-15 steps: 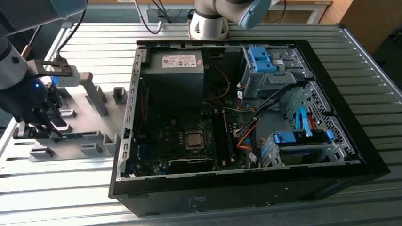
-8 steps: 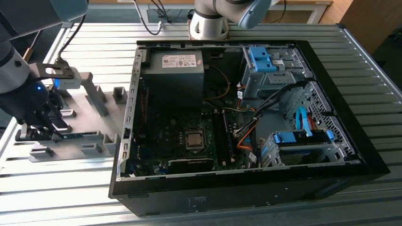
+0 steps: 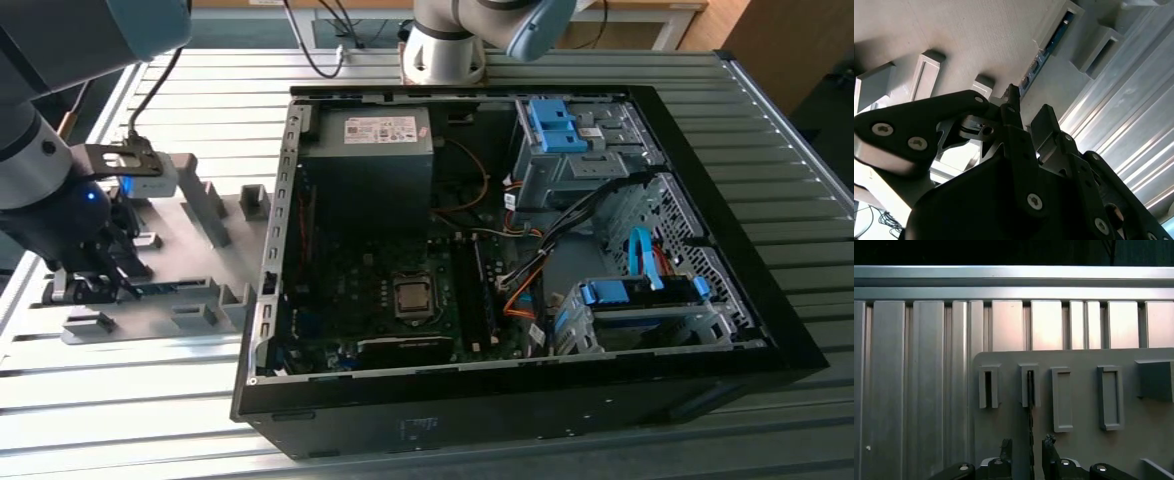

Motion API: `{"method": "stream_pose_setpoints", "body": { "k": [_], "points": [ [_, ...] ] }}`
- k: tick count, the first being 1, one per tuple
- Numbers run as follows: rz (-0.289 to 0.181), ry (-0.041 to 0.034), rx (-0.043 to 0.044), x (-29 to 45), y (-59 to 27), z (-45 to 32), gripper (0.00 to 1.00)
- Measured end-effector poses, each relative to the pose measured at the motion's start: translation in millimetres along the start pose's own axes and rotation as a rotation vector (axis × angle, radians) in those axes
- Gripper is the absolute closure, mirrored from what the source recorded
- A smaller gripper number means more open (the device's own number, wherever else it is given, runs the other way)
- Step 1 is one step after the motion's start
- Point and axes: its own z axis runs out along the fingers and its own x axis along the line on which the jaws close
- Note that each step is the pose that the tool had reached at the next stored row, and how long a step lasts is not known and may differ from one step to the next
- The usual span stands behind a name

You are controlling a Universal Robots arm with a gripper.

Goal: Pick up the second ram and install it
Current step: 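Pick up the second ram and move it above second insertion slot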

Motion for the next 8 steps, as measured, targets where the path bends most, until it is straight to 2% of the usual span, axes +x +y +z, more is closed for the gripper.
{"method": "stream_pose_setpoints", "body": {
  "k": [8],
  "points": [
    [0.0, -0.0002, 0.0002, 0.1, 1.2, 3.3, 0.63]
  ]
}}
